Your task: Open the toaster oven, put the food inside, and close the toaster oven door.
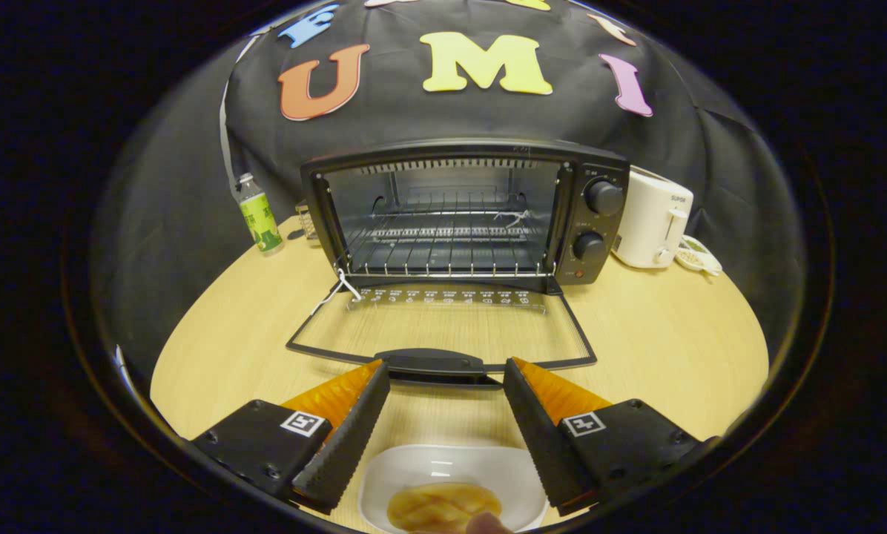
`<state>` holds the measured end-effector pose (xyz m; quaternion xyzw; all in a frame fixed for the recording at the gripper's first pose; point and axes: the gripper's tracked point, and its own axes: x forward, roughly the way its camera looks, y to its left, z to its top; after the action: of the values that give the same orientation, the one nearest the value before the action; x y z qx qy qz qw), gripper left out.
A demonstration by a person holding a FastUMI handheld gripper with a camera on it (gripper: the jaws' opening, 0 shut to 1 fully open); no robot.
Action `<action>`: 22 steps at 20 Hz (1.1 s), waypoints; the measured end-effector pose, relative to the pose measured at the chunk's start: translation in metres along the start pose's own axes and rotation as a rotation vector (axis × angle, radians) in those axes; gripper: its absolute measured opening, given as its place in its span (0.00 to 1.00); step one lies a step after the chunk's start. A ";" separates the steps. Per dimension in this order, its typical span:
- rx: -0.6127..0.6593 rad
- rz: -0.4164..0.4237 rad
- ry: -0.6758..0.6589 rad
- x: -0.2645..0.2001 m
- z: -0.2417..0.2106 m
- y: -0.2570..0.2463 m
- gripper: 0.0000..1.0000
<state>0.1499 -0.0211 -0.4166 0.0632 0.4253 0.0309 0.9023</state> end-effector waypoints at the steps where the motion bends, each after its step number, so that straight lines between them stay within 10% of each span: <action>1: -0.011 0.004 0.003 -0.001 0.000 0.001 1.00; 22: -0.019 0.061 -0.372 -0.171 0.010 0.003 1.00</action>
<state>0.0486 -0.0379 -0.2796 0.0724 0.2484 0.0500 0.9646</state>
